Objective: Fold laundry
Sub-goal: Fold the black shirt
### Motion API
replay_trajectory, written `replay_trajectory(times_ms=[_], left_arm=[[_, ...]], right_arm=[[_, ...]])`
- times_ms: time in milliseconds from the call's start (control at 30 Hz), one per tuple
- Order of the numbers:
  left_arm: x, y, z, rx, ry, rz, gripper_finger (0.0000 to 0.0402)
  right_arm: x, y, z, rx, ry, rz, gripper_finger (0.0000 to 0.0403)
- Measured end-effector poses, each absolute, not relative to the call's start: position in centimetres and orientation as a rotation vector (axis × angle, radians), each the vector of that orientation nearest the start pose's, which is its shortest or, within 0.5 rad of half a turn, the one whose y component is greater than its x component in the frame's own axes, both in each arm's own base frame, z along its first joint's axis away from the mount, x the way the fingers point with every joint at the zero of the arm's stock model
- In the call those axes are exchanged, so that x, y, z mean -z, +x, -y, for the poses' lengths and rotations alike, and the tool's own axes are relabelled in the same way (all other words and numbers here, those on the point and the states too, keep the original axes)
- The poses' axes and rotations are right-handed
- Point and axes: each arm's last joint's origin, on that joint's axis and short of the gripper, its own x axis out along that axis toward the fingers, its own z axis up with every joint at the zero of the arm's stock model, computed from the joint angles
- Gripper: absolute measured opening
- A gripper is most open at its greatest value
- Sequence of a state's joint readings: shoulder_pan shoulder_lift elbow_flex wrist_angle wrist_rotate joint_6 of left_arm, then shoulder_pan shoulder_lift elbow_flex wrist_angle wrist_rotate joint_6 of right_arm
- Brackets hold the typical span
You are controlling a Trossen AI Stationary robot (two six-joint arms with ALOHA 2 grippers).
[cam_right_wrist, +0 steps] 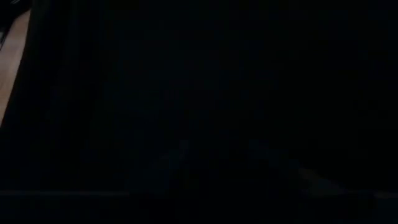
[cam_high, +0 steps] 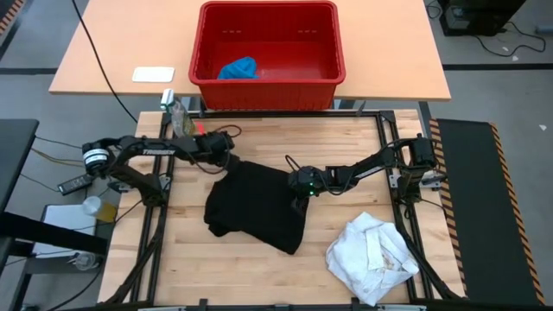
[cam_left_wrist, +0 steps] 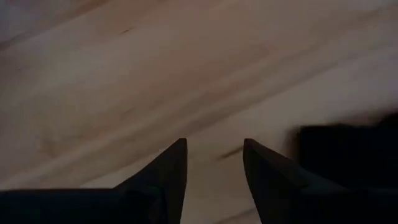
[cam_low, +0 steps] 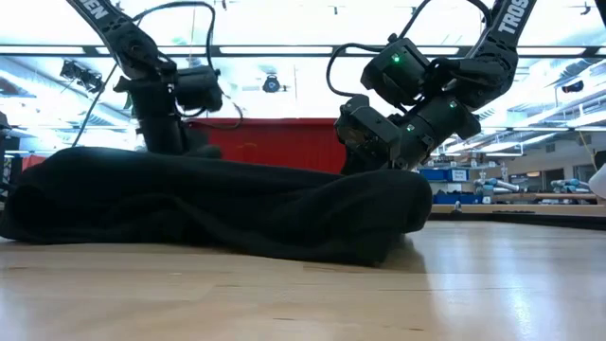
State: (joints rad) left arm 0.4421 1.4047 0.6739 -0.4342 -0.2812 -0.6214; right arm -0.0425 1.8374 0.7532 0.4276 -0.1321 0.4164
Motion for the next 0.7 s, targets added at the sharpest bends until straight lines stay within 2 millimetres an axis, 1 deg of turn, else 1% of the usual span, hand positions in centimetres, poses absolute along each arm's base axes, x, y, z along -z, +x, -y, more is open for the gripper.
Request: replay_trajectory(times_ms=[67,133,267,333,433,500,567,633,700], left_arm=[[-16.5,21.4,-10.6,-0.818,-0.58,-0.945,0.0157],[-17.4,21.8,-10.2,-0.637,-0.564,-0.904,0.0157],[-19.9,22.3,-8.5,-0.275,-0.598,-0.778,0.0157],[-21.1,22.4,-7.1,-0.117,-0.616,-0.735,0.0157],[-22.5,22.1,-3.9,0.026,-0.576,-0.731,0.0156],[-22.9,21.9,-1.7,0.07,-0.501,-0.747,0.0155],[-22.9,21.8,-0.5,0.003,-0.464,-0.75,0.0155],[-23.4,22.0,-0.5,-0.132,-0.497,-0.722,0.0155],[-24.0,22.7,-1.4,-0.174,-0.507,-0.712,0.0155]], right_arm=[[-11.1,33.4,1.0,0.051,0.458,-0.661,0.0159],[-11.1,33.4,1.1,0.052,0.459,-0.661,0.0159],[-11.1,33.4,1.3,0.06,0.47,-0.656,0.0159],[-11.5,33.3,1.4,0.061,0.471,-0.653,0.0159],[-13.2,33.3,1.4,0.062,0.43,-0.608,0.0159],[-14.6,33.4,1.4,0.066,0.397,-0.571,0.0158],[-15.8,33.3,1.3,0.085,0.382,-0.555,0.0158],[-16.9,32.8,1.4,0.132,0.418,-0.564,0.0158],[-17.4,32.1,2.3,0.173,0.485,-0.596,0.0158]])
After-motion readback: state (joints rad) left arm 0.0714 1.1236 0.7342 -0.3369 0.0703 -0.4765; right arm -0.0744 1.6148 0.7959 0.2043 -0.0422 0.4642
